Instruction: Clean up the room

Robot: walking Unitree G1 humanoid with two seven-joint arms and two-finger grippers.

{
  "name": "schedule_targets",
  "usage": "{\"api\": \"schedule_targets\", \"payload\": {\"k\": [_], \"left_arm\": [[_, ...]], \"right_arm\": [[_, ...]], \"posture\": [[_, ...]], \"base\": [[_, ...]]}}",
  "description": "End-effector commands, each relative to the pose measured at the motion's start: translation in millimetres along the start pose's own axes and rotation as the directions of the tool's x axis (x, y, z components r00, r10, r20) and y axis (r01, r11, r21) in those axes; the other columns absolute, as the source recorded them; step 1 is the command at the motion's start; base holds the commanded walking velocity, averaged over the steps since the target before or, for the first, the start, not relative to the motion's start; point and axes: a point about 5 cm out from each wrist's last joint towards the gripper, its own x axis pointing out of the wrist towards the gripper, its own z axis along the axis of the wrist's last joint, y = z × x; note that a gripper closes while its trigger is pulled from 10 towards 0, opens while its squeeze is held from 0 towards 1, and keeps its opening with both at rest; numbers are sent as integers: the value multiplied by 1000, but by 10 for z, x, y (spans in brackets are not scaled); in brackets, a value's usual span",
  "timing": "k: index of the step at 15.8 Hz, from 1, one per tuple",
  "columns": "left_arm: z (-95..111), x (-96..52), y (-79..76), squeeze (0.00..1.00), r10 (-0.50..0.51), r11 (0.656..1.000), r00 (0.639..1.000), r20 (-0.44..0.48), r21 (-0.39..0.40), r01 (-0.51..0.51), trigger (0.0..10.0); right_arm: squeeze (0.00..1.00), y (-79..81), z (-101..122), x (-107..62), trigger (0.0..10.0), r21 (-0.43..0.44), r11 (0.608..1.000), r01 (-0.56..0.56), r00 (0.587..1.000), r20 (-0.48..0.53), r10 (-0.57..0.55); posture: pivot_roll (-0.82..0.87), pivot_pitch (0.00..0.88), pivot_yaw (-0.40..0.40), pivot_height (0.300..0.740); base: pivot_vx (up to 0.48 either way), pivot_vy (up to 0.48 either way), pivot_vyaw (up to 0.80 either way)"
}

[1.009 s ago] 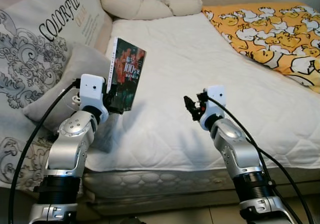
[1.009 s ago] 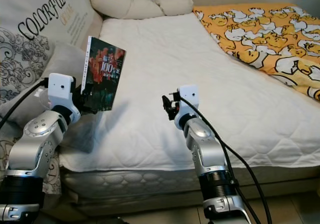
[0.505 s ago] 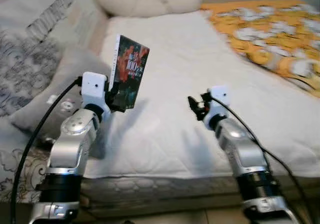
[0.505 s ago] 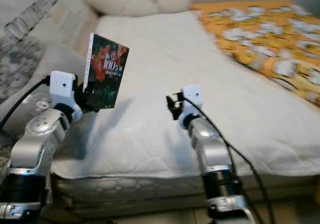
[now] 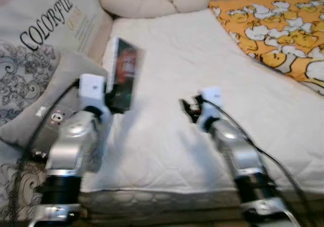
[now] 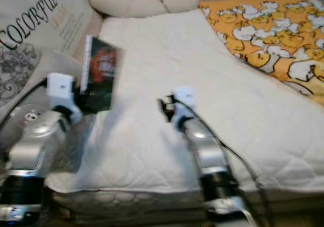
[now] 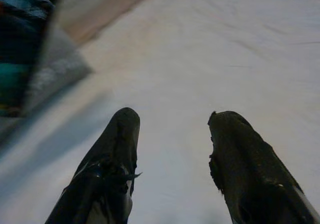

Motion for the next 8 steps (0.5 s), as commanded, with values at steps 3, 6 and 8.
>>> {"api": "schedule_targets", "payload": {"k": [3, 6, 8], "left_arm": [[118, -32, 102, 0, 28, 999, 999, 47, 21, -29, 10000], [113, -33, 96, 0, 26, 999, 999, 48, 19, -27, 10000], [104, -41, 80, 0, 25, 999, 999, 48, 19, -26, 10000]], "right_arm": [[0, 65, 34, 28, 10000, 3, 1000, -21, 1000, 5, 21], [0, 73, 28, 24, 10000, 0, 1000, -23, 1000, 5, 23], [0, 73, 15, 10, 10000, 2, 1000, -27, 1000, 5, 27]], "posture": [[3, 0, 65, 740], [3, 0, 62, 740], [12, 0, 51, 740]], "base": [[295, 0, 0], [295, 0, 0], [289, 0, 0]]}}
